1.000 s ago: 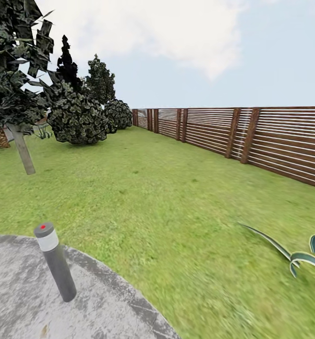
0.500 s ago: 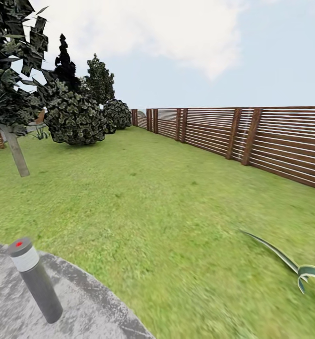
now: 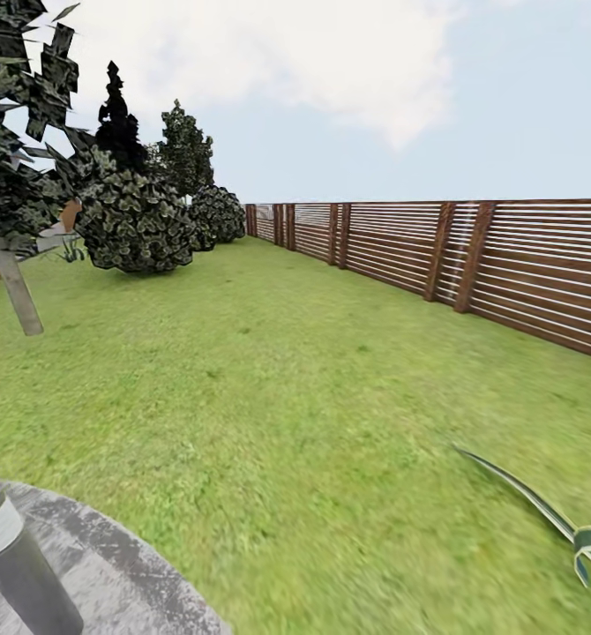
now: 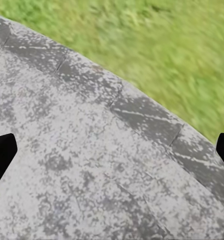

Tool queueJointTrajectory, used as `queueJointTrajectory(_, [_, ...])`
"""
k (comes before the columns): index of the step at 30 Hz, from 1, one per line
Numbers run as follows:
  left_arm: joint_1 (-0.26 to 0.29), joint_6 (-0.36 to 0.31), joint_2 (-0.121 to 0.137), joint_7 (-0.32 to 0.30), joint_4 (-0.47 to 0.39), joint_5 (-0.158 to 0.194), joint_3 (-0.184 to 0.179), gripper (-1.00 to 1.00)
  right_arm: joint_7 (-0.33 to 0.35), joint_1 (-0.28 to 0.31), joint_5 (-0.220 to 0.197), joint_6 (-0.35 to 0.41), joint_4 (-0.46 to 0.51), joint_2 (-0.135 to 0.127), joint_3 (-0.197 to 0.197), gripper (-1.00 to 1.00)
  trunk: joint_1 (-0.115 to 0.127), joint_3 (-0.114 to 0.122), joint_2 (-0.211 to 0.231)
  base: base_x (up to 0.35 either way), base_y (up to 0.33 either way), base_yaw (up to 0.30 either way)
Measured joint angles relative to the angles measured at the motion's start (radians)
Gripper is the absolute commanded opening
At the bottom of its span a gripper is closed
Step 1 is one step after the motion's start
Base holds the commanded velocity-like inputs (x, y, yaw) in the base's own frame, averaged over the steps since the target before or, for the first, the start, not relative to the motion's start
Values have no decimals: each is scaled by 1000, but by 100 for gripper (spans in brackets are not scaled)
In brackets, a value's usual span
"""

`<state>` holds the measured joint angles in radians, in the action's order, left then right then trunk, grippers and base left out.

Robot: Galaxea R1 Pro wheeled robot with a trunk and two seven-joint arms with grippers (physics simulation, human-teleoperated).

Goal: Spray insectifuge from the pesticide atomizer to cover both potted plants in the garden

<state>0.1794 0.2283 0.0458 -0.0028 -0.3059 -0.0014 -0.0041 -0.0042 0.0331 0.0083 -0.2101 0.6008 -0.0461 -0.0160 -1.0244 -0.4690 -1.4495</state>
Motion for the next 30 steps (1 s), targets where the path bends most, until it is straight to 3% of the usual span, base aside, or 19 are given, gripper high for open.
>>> queueJointTrajectory(10, [0,0,0,0,0,0,0,100,0,0,0,0,0,1,1,100,0,0,0,334,-144,54])
queueJointTrajectory(30, [0,0,0,0,0,2,1,100,0,0,0,0,0,2,1,100,0,0,0,304,-193,266])
